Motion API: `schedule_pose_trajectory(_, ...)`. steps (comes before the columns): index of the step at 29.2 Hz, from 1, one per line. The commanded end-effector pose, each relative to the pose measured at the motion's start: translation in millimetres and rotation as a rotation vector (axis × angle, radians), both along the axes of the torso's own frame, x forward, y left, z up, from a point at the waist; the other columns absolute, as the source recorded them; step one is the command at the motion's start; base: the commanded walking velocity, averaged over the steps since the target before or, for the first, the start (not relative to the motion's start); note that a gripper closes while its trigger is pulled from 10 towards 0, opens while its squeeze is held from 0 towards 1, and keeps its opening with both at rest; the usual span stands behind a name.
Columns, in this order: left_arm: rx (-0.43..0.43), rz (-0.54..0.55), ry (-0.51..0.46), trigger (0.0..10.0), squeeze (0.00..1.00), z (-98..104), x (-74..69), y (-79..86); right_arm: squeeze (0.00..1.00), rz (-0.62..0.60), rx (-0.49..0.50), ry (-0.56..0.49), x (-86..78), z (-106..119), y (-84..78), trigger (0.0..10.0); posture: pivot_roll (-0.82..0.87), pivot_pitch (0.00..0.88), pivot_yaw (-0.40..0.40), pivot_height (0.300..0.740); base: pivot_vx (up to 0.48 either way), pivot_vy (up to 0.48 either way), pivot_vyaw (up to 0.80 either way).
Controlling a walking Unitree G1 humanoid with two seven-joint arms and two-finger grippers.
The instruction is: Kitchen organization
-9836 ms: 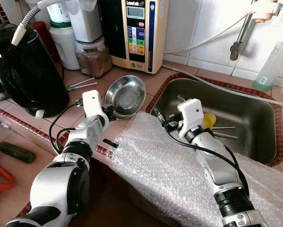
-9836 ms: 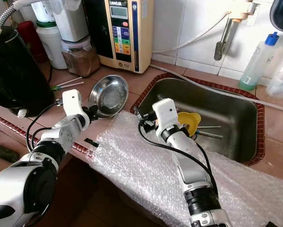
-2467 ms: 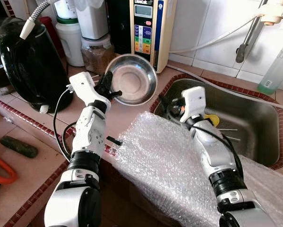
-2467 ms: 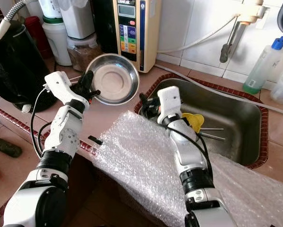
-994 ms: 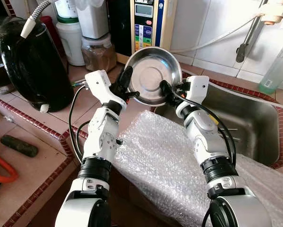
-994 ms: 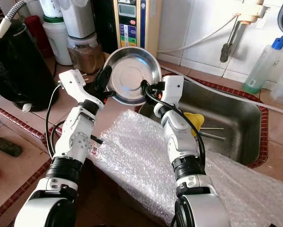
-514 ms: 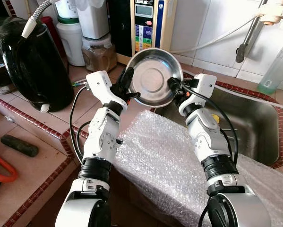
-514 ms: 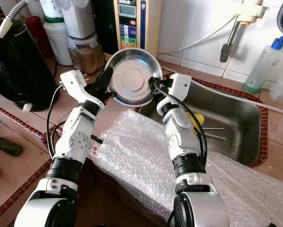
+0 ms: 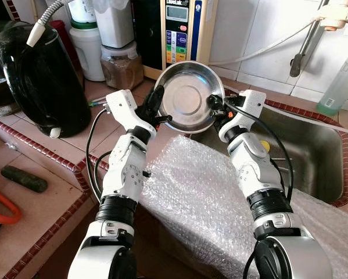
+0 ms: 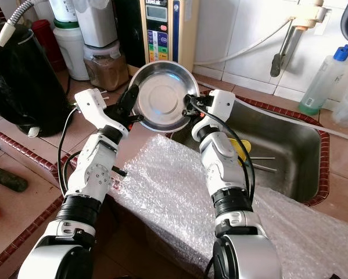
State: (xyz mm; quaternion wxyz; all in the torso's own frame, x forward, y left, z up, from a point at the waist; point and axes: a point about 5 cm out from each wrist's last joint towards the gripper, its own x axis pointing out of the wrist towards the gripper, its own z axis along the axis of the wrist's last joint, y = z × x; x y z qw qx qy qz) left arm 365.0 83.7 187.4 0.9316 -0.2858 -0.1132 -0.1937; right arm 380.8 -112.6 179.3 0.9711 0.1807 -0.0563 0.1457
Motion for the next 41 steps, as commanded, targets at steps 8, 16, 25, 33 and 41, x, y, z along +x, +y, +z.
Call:
schedule_pose_trajectory(8, 0.017, 0.001, -0.056, 0.3, 0.0, 11.9, -1.2, -2.2, 0.0, -0.009, -0.033, 0.065, -0.4, -13.5, -6.8, 0.0, 0.01, 0.0, 0.022, 0.74, 0.0, 0.0, 0.0)
schedule_pose_trajectory(16, 0.083, -0.101, -0.061, 10.0, 1.0, 7.8, -6.3, -12.0, 0.0, -0.019, -0.035, 0.062, 1.8, -11.8, -8.7, 0.0, 0.01, 0.0, 0.017, 0.74, 0.0, 0.0, 0.0)
schedule_pose_trajectory(25, 0.186, -0.091, -0.03, 10.0, 1.0, -1.1, -7.3, -10.0, 0.0, -0.079, -0.063, 0.053, 2.9, -11.6, -17.9, 0.0, 0.02, 0.0, 0.018, 0.74, 0.0, 0.0, 0.0)
schedule_pose_trajectory(33, 0.226, -0.073, 0.022, 10.0, 1.0, -18.9, -11.6, 7.8, 0.0, -0.179, -0.095, 0.05, 4.7, -11.7, -34.7, 0.0, 0.02, 0.0, 0.011, 0.74, 0.0, 0.0, 0.0)
schedule_pose_trajectory(41, 0.271, -0.11, 0.037, 10.0, 1.0, -28.5, -18.6, 2.9, 0.0, -0.259, -0.196, -0.005, 3.8, -8.8, -36.2, 0.0, 0.02, 0.0, 0.011, 0.74, 0.0, 0.0, 0.0)
